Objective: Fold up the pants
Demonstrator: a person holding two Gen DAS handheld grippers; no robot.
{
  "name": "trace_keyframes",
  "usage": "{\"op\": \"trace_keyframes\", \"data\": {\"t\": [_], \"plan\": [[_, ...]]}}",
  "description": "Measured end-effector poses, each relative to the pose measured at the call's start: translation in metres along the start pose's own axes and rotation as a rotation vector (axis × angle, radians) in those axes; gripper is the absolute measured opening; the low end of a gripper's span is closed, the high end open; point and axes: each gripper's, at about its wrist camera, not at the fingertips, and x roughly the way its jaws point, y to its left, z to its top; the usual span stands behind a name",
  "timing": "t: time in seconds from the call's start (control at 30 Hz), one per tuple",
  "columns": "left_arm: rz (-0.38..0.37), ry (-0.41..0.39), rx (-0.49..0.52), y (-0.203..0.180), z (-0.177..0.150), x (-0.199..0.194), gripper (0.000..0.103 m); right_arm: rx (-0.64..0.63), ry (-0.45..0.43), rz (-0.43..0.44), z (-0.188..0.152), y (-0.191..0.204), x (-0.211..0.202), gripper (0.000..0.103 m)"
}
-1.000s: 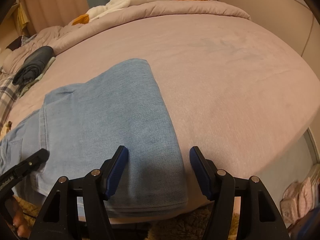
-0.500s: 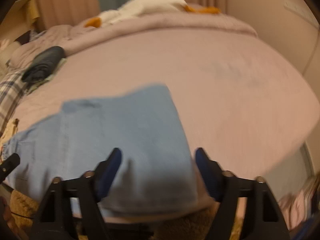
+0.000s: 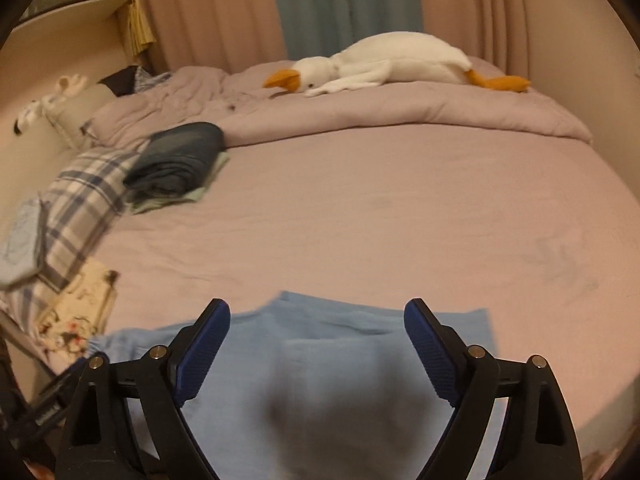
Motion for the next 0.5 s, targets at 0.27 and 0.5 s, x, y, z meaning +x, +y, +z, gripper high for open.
{"op": "trace_keyframes", "data": {"t": [0.27, 0.5], "plan": [[0.074, 0.042, -0.05, 0.033, -0.015, 0.005, 0.095, 0.07, 0.102, -0.044, -0.032, -0.006, 0.036, 0.09], [0.091, 0.079, -0.037, 0.034, -0.023, 0.013, 0.095, 0.06, 0.133, -0.039, -0.039, -0.007, 0.039, 0.09]]}}
